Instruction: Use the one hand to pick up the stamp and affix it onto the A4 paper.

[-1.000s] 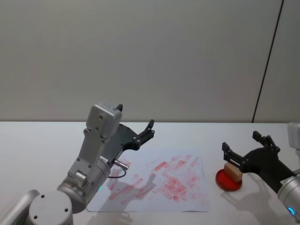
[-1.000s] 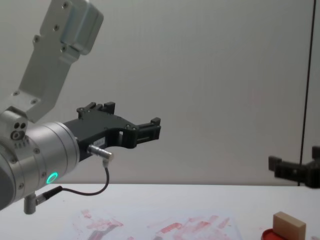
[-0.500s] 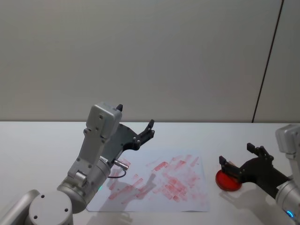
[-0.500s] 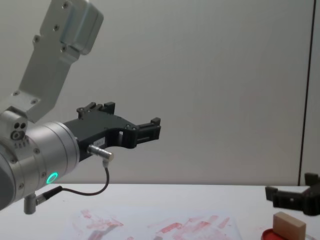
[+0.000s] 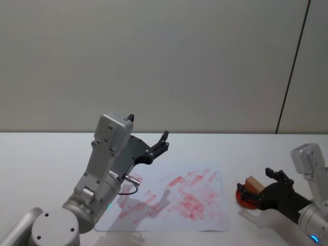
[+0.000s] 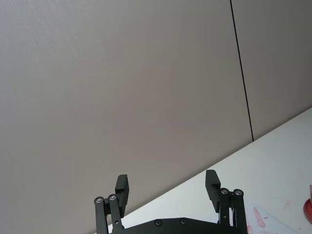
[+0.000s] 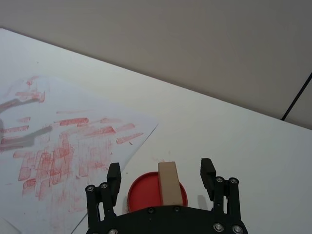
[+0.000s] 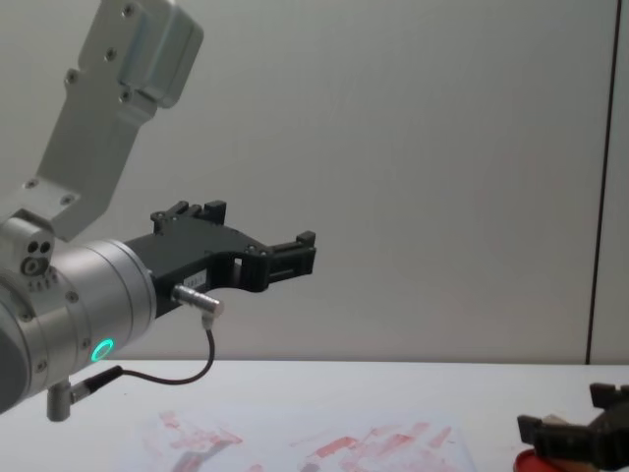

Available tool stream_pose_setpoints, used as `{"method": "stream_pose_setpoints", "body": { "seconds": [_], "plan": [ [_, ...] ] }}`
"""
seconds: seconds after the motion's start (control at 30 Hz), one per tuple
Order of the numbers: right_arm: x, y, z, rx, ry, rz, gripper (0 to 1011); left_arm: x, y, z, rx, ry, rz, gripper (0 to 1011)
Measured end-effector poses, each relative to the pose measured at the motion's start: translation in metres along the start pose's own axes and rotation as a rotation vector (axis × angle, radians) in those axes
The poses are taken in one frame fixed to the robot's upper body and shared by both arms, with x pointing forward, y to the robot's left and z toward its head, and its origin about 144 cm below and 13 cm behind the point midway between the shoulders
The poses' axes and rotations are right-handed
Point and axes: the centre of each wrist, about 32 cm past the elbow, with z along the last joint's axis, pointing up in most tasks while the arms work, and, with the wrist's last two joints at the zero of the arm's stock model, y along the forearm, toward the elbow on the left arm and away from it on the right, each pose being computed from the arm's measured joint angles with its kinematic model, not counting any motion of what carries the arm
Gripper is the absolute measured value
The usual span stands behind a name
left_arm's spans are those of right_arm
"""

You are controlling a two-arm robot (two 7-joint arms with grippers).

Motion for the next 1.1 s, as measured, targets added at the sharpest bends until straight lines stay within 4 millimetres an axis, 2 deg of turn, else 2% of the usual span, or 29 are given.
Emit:
{"method": "stream_pose_setpoints", "body": {
  "seconds": [0.13,0.3,0.77,0.9,1.1],
  "plan": [
    [0.001,0.001,-0.003,-0.014,-0.003,0.004,994,0.0,0.0,0.0,0.0,0.0,0.0,1002],
    [0.002,0.003,-0.005,-0.031,-0.003,0.008,901,0.0,0.0,0.0,0.0,0.0,0.0,1003],
    [0.007,0.01,-0.009,-0.057,0.006,-0.001,474,0.0,0.0,0.0,0.0,0.0,0.0,1003],
    [0.008,0.012,-0.01,-0.059,0.009,-0.003,305,0.0,0.0,0.0,0.0,0.0,0.0,1002],
    [0.009,0.014,-0.009,-0.054,0.016,-0.002,217,0.0,0.0,0.0,0.0,0.0,0.0,1002]
  ]
}}
